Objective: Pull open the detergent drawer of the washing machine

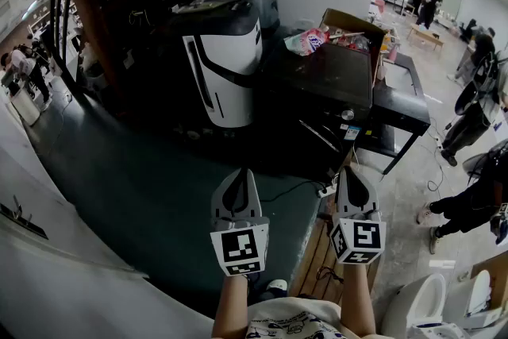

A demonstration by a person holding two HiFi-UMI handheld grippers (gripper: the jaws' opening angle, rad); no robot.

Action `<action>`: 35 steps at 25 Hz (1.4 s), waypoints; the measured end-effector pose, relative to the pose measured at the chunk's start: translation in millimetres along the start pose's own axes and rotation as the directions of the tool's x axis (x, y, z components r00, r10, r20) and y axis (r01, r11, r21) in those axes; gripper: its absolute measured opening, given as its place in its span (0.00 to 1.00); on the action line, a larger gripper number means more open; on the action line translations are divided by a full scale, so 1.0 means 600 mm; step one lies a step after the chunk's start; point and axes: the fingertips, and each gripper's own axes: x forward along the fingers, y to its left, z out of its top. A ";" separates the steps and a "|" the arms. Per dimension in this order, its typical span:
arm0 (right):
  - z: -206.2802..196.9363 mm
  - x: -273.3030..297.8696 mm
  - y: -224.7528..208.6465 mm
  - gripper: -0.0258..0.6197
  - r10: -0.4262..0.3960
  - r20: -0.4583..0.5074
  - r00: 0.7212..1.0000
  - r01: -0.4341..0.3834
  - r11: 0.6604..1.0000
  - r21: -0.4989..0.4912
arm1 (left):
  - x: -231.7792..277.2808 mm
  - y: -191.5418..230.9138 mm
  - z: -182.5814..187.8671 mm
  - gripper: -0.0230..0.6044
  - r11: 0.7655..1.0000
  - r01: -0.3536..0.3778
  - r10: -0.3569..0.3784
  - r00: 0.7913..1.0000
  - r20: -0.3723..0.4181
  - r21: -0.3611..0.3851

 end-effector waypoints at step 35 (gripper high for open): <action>-0.038 0.053 0.012 0.06 -0.041 -0.037 0.998 0.042 0.999 0.020 | 0.067 0.043 -0.028 0.44 0.999 0.029 -0.029 0.999 -0.016 -0.019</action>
